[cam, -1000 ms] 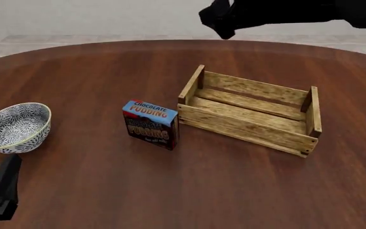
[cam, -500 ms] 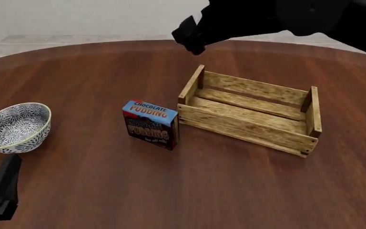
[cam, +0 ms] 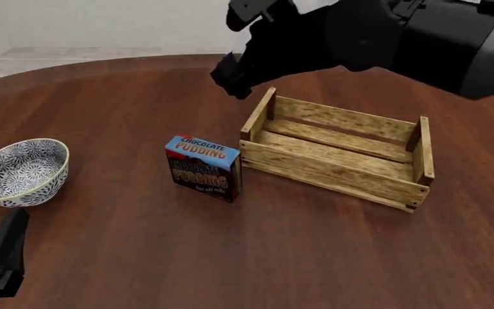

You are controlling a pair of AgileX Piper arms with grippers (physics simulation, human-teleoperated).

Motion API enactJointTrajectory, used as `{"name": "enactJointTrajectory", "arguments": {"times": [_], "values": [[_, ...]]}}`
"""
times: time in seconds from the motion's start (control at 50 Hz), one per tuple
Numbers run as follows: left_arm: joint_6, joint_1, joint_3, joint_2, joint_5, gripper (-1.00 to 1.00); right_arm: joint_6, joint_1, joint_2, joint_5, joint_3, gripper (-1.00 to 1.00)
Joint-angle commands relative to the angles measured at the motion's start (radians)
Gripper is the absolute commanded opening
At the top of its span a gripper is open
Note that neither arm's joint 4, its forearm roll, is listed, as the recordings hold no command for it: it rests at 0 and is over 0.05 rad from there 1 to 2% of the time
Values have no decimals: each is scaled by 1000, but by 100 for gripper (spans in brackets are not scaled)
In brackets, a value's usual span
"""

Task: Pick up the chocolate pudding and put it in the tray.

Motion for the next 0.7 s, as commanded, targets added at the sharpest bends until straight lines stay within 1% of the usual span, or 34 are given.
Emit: {"name": "enactJointTrajectory", "arguments": {"times": [0.02, 0.12, 0.26, 0.32, 0.5, 0.56, 0.58, 0.7], "values": [[0, 0, 0, 0, 0, 100, 1, 15, 40, -4, -10, 100], [0, 0, 0, 0, 0, 100, -9, 34, 56, -1, -17, 100], [0, 0, 0, 0, 0, 100, -11, 39, 72, -3, -17, 100], [0, 0, 0, 0, 0, 100, -25, 44, 75, 0, -13, 100], [0, 0, 0, 0, 0, 100, -42, 56, 83, 17, -25, 100], [0, 0, 0, 0, 0, 100, -43, 71, 88, 22, -25, 100], [0, 0, 0, 0, 0, 100, -53, 74, 89, 19, -19, 100], [0, 0, 0, 0, 0, 100, -65, 76, 95, 24, -20, 100]]}}
